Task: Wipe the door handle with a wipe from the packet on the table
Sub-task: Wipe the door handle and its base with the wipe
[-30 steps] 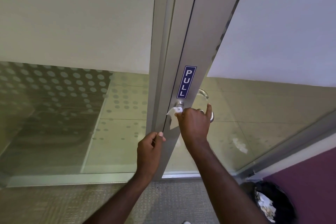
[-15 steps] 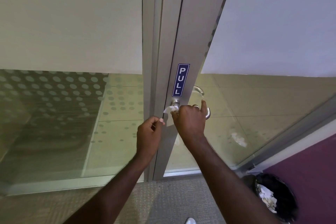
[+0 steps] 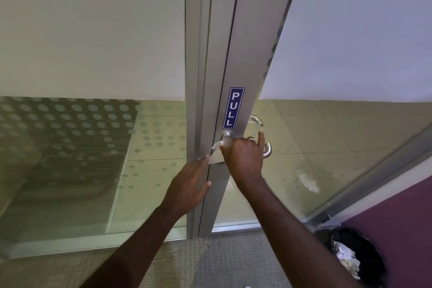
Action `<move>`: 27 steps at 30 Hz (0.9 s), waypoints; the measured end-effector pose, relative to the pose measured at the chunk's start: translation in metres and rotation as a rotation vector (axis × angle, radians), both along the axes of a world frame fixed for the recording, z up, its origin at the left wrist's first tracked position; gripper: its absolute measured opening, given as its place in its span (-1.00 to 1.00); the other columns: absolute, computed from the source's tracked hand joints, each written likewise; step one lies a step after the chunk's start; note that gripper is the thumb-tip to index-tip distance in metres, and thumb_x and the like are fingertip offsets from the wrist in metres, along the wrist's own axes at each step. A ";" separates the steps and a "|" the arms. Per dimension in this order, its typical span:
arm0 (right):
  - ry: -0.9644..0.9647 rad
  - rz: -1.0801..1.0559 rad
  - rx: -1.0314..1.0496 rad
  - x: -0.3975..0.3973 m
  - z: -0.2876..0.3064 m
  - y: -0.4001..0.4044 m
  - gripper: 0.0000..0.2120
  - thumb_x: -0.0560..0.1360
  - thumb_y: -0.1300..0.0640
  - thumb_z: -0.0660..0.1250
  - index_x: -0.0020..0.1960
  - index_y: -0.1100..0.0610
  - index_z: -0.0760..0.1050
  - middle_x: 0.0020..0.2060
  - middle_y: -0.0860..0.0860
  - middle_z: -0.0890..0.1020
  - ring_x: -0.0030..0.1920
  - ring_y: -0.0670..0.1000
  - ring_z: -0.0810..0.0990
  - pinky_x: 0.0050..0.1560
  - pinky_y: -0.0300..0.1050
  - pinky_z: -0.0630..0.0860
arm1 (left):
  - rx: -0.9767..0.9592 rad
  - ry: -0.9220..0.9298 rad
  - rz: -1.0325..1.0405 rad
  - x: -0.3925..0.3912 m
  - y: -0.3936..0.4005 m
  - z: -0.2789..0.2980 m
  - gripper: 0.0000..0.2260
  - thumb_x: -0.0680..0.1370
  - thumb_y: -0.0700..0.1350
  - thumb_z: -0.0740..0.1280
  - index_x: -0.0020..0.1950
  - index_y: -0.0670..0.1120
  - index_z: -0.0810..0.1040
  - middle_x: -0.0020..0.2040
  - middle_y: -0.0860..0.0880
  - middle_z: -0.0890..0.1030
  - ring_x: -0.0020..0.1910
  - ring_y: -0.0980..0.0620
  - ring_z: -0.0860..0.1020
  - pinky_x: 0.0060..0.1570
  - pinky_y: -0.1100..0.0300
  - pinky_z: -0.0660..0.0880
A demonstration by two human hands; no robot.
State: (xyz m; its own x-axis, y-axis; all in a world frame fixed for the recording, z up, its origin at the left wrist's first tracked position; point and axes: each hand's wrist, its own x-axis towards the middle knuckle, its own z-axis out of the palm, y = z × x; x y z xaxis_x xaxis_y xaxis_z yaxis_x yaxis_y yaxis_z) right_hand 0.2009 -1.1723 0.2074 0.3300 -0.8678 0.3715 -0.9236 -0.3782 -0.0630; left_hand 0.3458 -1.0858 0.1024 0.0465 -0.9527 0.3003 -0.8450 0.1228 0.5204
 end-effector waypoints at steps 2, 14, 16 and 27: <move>0.012 -0.010 0.027 0.002 0.000 -0.002 -0.85 0.53 -0.06 0.37 -0.03 -0.01 0.63 -0.26 0.04 0.72 -0.11 0.11 0.70 0.50 0.25 0.20 | -0.105 -0.143 -0.034 -0.002 0.001 -0.007 -0.31 0.60 0.11 0.28 0.65 -0.11 0.14 0.65 -0.07 0.21 0.64 -0.05 0.15 0.58 -0.02 0.20; 0.114 -0.002 0.068 0.002 0.005 0.002 -0.87 0.52 0.01 0.35 0.03 -0.02 0.62 -0.22 0.03 0.71 -0.04 0.13 0.67 0.55 0.29 0.02 | -0.147 -0.406 -0.007 -0.012 0.007 -0.012 -0.28 0.60 0.10 0.22 0.64 -0.25 0.08 0.67 -0.20 0.02 0.66 -0.17 0.01 0.58 -0.16 0.17; 0.099 -0.020 0.086 0.003 0.004 0.001 -0.87 0.53 0.00 0.33 0.03 -0.03 0.61 -0.21 0.04 0.71 -0.02 0.13 0.66 0.56 0.27 0.01 | -0.131 -0.418 -0.007 -0.013 0.008 -0.010 -0.27 0.60 0.09 0.25 0.63 -0.25 0.10 0.67 -0.21 0.04 0.66 -0.18 0.04 0.57 -0.17 0.19; 0.091 0.066 0.041 -0.018 0.001 0.004 -0.84 0.48 -0.03 0.47 -0.15 0.05 0.65 -0.27 0.04 0.71 -0.09 0.11 0.66 0.53 0.24 0.06 | -0.111 -0.373 -0.007 -0.014 0.010 0.002 -0.30 0.62 0.07 0.22 0.64 -0.24 0.08 0.67 -0.19 0.04 0.66 -0.16 0.02 0.58 -0.16 0.18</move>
